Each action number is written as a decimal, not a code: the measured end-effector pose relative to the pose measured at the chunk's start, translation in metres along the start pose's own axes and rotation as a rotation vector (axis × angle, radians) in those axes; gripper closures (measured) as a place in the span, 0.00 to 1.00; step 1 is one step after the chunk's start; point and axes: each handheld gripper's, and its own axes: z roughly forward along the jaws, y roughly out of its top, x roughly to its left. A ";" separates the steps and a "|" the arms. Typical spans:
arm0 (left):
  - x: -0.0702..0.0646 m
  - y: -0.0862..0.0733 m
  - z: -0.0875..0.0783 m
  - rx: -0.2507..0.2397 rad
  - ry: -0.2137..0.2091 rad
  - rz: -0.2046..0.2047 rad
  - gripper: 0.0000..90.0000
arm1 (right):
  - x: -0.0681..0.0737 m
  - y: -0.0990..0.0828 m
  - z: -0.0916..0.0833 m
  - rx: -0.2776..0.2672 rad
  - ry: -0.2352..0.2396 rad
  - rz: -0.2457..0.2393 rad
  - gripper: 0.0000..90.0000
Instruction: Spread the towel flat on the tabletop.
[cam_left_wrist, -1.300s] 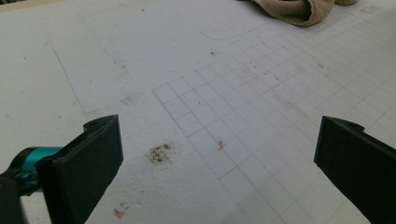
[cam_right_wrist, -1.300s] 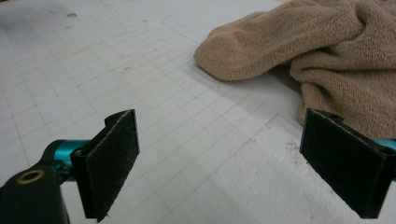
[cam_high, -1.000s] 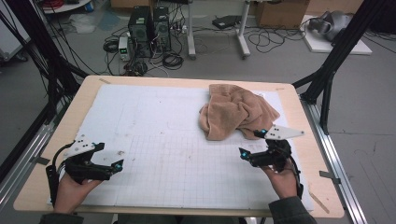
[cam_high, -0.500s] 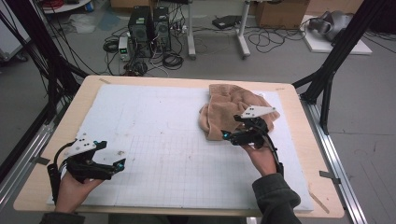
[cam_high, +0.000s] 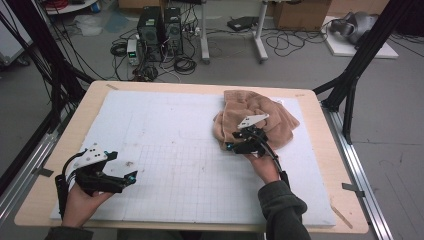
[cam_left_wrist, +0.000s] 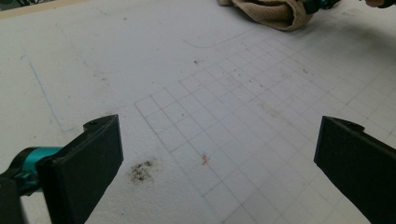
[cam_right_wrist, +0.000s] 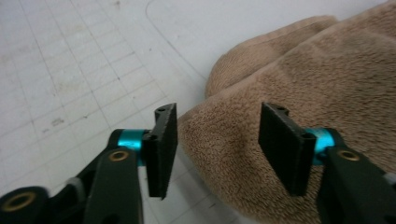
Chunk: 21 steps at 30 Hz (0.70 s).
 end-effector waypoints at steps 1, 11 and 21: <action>-0.001 0.000 0.000 -0.001 0.001 -0.002 0.02 | 0.000 0.000 0.000 0.000 0.000 0.000 0.54; 0.000 -0.003 0.004 0.014 0.003 -0.008 0.02 | -0.006 -0.005 0.014 0.060 0.019 0.010 0.89; -0.003 -0.002 0.004 0.005 -0.001 -0.009 0.02 | 0.005 0.013 -0.018 -0.020 0.018 -0.077 0.89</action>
